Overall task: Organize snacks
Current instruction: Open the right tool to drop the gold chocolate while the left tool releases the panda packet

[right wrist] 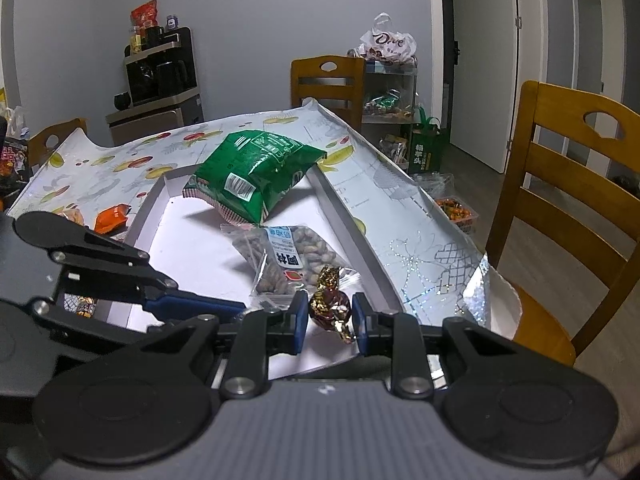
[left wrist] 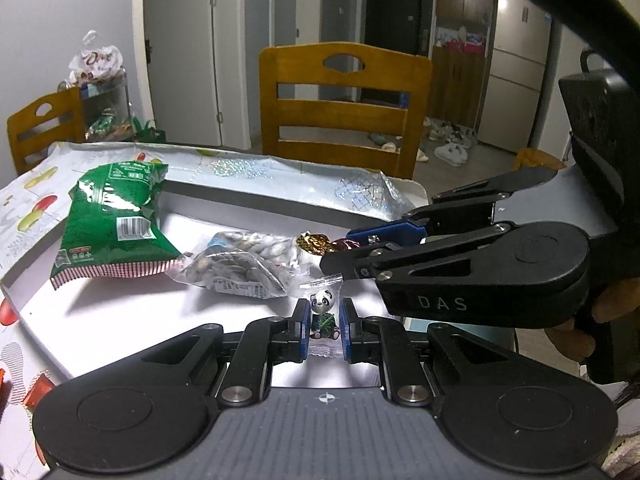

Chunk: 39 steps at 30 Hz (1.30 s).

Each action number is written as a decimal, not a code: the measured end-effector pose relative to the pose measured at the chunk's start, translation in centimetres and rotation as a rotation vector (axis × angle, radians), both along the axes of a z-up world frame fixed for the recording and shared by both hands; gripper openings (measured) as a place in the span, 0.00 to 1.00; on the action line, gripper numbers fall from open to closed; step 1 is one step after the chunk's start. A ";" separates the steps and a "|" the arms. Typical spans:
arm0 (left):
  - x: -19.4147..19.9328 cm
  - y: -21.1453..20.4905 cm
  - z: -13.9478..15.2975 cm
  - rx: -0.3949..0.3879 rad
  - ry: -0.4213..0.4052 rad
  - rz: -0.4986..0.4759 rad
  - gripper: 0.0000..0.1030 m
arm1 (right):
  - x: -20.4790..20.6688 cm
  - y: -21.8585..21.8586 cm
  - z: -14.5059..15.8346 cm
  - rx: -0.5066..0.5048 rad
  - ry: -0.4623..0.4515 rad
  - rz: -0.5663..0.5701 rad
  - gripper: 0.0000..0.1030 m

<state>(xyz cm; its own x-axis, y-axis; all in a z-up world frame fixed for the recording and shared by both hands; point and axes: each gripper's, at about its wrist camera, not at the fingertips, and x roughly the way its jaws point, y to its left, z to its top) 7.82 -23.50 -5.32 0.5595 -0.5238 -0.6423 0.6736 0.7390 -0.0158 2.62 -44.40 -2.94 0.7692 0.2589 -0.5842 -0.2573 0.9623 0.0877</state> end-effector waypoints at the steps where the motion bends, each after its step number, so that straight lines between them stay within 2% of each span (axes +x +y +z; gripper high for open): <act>1: -0.1 0.0 -0.1 0.002 0.001 -0.002 0.17 | 0.1 0.0 0.0 0.000 0.002 -0.003 0.23; 32: -0.4 -0.1 -0.5 0.011 -0.005 0.011 0.18 | 0.1 -0.2 0.0 0.015 0.006 -0.021 0.23; 39: -0.6 0.0 -0.5 0.012 -0.012 0.015 0.23 | 0.0 -0.1 0.0 0.014 0.007 -0.023 0.23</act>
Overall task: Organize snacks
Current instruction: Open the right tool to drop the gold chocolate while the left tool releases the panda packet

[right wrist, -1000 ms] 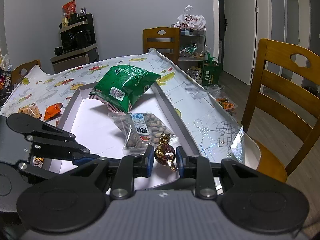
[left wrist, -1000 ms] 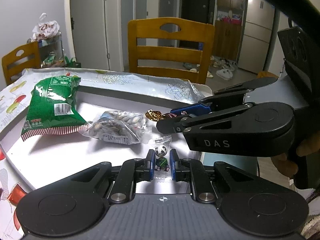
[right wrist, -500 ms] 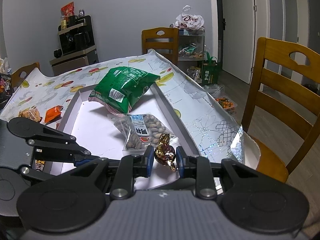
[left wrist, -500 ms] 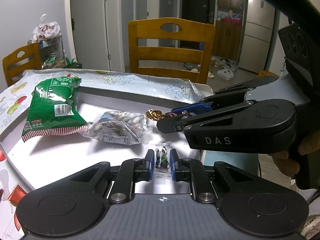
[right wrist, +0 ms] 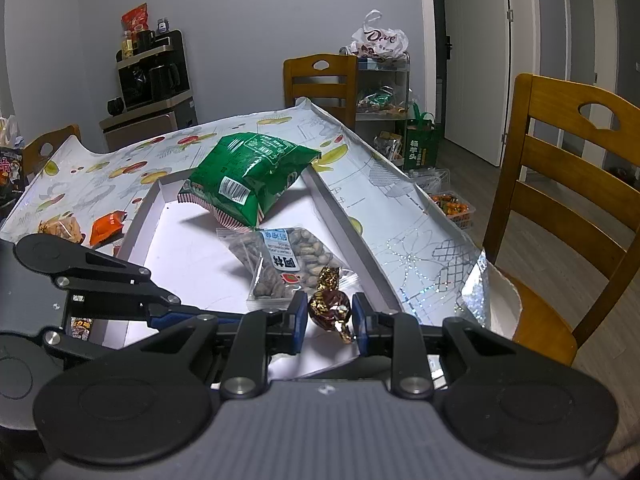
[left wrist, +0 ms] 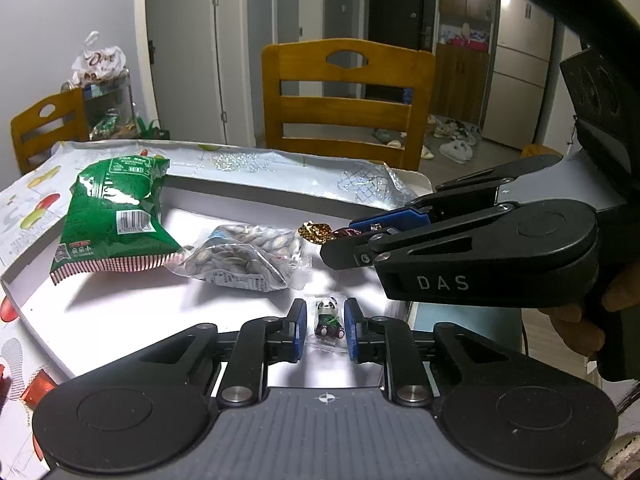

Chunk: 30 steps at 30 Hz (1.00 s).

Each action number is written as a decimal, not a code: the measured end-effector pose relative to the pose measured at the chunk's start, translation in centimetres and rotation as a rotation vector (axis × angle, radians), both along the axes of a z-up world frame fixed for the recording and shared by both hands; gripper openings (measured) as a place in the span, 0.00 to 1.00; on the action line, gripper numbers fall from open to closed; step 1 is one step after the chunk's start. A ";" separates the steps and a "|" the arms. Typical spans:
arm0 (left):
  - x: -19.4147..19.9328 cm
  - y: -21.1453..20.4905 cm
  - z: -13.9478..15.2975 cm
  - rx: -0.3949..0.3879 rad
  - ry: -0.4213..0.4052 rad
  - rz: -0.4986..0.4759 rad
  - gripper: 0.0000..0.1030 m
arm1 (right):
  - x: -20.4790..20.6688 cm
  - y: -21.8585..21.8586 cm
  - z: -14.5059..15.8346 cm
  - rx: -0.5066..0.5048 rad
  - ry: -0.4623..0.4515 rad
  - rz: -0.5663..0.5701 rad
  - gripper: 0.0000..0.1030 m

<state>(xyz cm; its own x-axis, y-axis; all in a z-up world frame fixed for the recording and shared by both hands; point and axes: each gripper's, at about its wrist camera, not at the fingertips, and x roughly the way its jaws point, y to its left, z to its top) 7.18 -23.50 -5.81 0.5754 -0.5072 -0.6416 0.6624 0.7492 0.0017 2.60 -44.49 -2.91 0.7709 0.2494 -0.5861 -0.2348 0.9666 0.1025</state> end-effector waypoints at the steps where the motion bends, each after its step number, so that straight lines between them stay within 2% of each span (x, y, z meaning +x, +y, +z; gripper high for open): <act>1: 0.0 0.0 0.0 0.000 -0.002 0.001 0.25 | 0.0 0.0 0.0 0.001 0.001 -0.001 0.23; 6: -0.2 0.2 0.2 0.001 -0.014 0.004 0.32 | 0.0 0.0 0.1 0.010 0.005 -0.003 0.23; 11: -0.5 0.4 0.4 -0.007 -0.026 0.013 0.41 | -0.1 0.0 0.2 0.015 0.006 0.001 0.28; 14: -0.5 0.5 0.6 -0.016 -0.036 0.017 0.50 | -0.2 0.0 0.3 0.019 0.005 0.001 0.31; 17: -0.6 0.7 0.8 -0.025 -0.052 0.027 0.64 | -0.3 0.0 0.4 0.024 0.004 -0.001 0.36; 19: -0.8 0.9 1.0 -0.030 -0.074 0.051 0.83 | -0.4 -0.1 0.6 0.033 0.002 -0.003 0.47; 22: -0.9 1.2 1.4 -0.053 -0.104 0.078 0.93 | -0.6 -0.3 0.8 0.058 -0.008 -0.013 0.64; 25: -0.9 1.7 1.7 -0.081 -0.113 0.097 1.00 | -0.7 -0.6 1.2 0.096 -0.015 -0.009 0.72; 28: -1.0 1.9 1.9 -0.091 -0.120 0.109 1.00 | -0.9 -0.7 1.8 0.119 -0.038 -0.013 0.84; 30: -1.1 2.0 1.9 -0.095 -0.117 0.110 1.00 | -1.2 -0.7 2.1 0.128 -0.053 -0.010 0.84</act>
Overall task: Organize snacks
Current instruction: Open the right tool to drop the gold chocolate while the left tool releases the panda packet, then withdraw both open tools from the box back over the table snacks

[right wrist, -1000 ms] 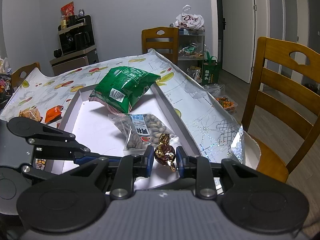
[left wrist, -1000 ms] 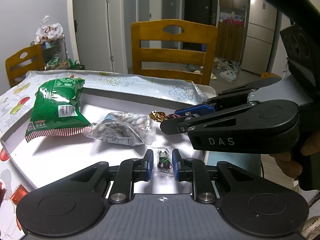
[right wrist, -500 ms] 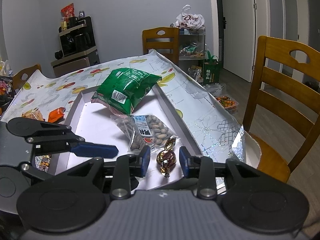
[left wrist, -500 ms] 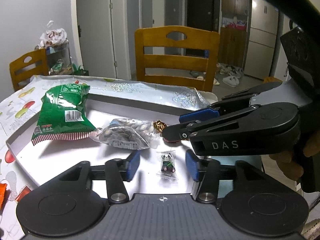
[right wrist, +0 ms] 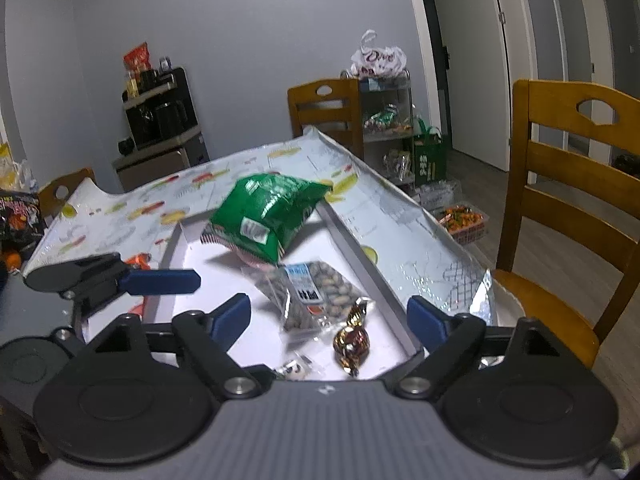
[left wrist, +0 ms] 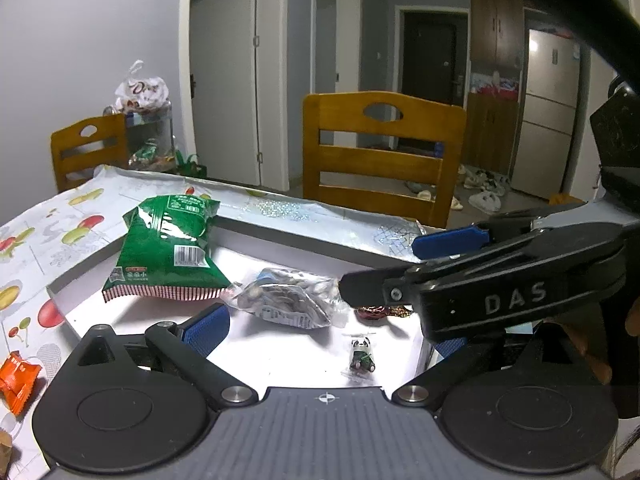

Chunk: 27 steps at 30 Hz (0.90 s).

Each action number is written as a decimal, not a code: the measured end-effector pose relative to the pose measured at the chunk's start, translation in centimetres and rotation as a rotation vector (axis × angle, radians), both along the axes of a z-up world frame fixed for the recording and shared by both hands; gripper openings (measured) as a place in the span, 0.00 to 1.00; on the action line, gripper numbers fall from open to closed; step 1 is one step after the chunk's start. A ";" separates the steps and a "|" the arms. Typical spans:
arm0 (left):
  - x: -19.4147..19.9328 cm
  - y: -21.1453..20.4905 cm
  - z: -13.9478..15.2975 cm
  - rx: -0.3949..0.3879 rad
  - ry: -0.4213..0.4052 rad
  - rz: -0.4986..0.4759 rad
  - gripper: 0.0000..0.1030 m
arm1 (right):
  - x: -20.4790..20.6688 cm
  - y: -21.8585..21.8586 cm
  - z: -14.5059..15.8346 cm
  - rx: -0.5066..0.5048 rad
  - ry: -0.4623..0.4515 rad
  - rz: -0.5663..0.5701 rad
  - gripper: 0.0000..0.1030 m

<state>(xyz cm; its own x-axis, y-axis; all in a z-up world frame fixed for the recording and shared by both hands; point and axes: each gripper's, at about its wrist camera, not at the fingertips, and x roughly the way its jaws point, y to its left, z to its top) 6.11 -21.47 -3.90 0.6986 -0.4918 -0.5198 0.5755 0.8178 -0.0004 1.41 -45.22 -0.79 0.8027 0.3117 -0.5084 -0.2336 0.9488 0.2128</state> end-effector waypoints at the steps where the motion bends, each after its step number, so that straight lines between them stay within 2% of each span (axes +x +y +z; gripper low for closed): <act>1: -0.1 0.1 0.0 -0.003 -0.001 0.000 1.00 | -0.1 0.0 0.1 0.004 -0.003 0.003 0.84; 13: -1.5 2.1 0.8 -0.032 -0.043 0.015 1.00 | -0.6 0.6 1.2 0.013 0.011 -0.005 0.85; 27: -3.3 6.1 1.6 -0.085 -0.067 0.059 1.00 | -1.4 4.5 2.5 -0.041 -0.007 0.038 0.86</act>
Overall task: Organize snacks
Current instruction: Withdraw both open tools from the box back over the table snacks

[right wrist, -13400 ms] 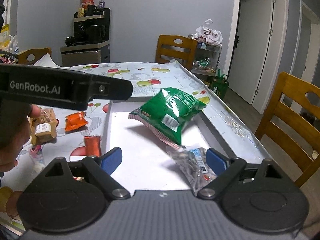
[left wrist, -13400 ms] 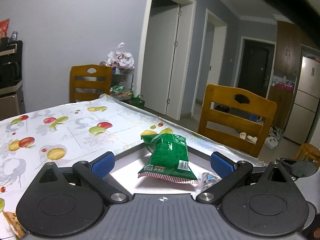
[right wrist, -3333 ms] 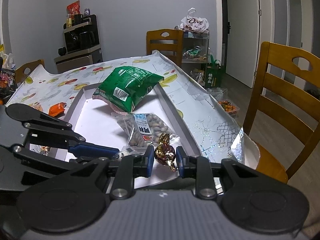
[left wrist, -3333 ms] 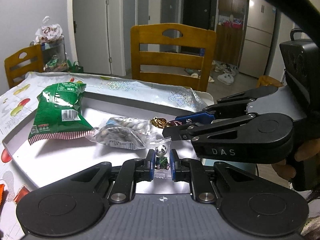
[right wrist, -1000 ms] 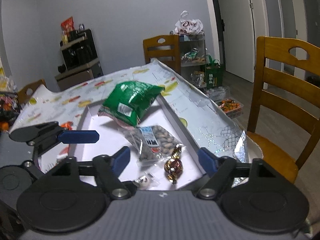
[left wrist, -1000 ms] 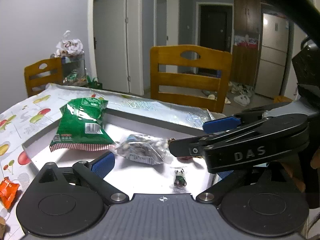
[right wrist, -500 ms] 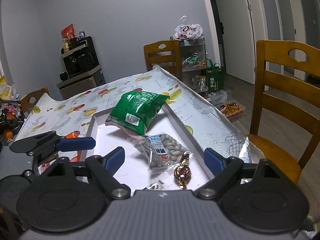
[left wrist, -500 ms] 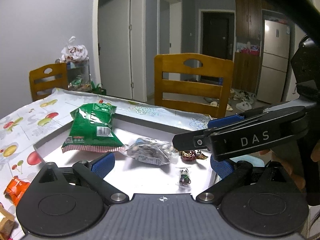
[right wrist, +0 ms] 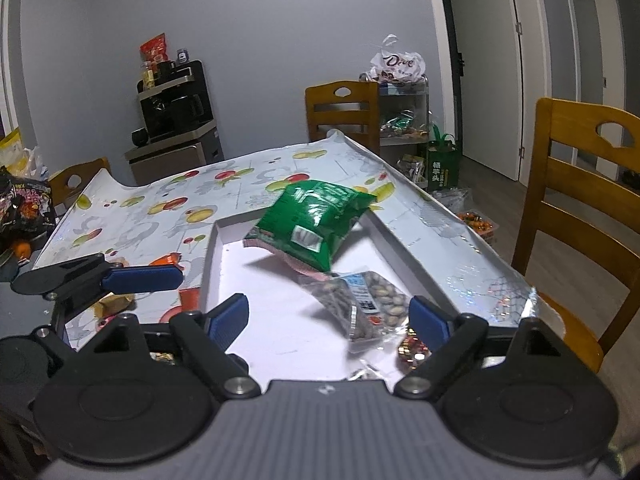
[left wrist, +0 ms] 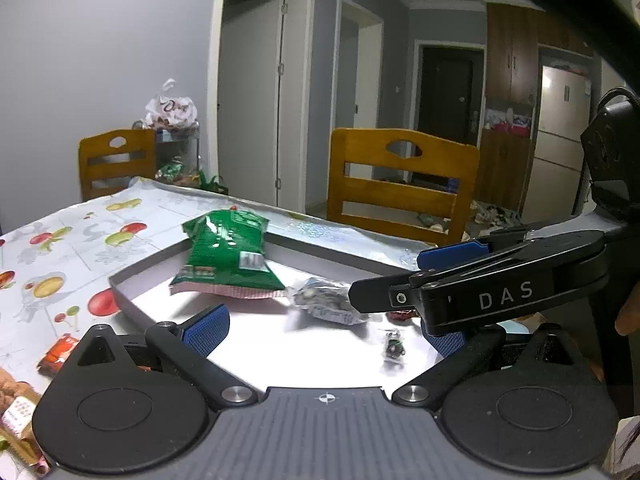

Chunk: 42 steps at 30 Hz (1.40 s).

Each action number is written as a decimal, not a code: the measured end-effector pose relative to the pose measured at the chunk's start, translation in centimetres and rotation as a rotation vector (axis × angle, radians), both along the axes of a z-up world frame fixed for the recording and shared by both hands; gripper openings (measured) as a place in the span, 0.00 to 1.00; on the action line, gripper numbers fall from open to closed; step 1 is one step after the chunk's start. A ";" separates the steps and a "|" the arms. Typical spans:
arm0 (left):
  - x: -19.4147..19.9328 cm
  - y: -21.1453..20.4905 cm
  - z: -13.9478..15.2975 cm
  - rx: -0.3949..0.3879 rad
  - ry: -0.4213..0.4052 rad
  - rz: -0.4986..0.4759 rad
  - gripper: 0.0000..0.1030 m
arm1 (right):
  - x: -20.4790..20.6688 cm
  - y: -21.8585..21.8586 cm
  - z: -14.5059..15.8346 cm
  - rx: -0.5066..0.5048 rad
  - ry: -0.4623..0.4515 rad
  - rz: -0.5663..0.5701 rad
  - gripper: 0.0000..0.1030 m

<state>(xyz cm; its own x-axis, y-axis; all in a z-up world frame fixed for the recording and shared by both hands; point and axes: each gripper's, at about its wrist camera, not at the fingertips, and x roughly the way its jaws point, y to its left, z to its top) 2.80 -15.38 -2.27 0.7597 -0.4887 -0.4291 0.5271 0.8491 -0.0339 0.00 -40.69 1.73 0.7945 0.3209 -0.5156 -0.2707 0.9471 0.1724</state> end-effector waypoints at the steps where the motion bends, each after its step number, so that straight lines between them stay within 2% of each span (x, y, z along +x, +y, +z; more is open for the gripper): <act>1: -0.2 0.4 0.0 -0.002 -0.003 0.004 1.00 | -0.1 0.3 0.1 -0.003 -0.001 0.003 0.87; 15: -1.6 6.0 0.4 -0.048 0.012 0.078 1.00 | -0.7 5.7 1.5 -0.043 -0.029 0.075 0.88; 28: -2.8 9.6 0.4 -0.063 0.017 0.164 1.00 | -0.9 8.3 1.6 -0.066 -0.027 0.117 0.88; 42: -3.8 11.7 0.1 -0.029 0.021 0.221 1.00 | -1.1 10.0 0.5 -0.097 -0.013 0.172 0.88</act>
<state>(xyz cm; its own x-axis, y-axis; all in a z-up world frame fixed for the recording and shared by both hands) -1.05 -3.72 -2.17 0.8406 -0.3239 -0.4342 0.3272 0.9424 -0.0694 -1.13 -30.65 2.20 0.7390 0.4018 -0.5408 -0.4318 0.8986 0.0775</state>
